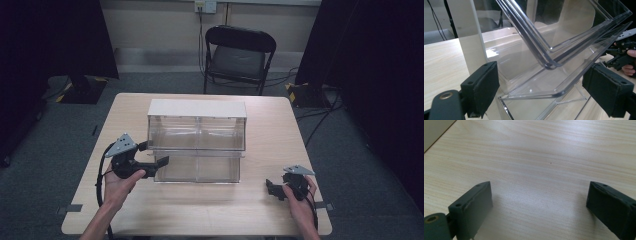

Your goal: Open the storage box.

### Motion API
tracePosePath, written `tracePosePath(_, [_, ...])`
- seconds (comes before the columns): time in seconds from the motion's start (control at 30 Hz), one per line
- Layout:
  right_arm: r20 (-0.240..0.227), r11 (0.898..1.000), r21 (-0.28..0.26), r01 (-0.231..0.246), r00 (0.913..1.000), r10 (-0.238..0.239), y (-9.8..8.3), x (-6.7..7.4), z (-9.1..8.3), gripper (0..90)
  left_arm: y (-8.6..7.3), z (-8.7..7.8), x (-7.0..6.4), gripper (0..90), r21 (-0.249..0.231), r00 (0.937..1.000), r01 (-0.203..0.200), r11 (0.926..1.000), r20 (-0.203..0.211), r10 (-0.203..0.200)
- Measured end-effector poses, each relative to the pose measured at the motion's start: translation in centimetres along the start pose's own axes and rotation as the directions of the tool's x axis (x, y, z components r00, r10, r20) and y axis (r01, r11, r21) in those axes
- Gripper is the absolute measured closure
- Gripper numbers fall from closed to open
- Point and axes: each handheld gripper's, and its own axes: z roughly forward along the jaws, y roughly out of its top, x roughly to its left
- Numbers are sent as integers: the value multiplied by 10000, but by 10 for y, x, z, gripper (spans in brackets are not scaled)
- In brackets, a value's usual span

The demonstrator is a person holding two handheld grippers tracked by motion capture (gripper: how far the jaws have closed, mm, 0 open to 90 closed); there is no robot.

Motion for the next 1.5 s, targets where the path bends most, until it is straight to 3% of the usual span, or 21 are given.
tracePosePath(1.5, [0, 10000, 2, -1, 10000, 1, 0, 0, 0, 57, 2, 2, 2, 111, 124, 9999, 82, 9999, 88, -83])
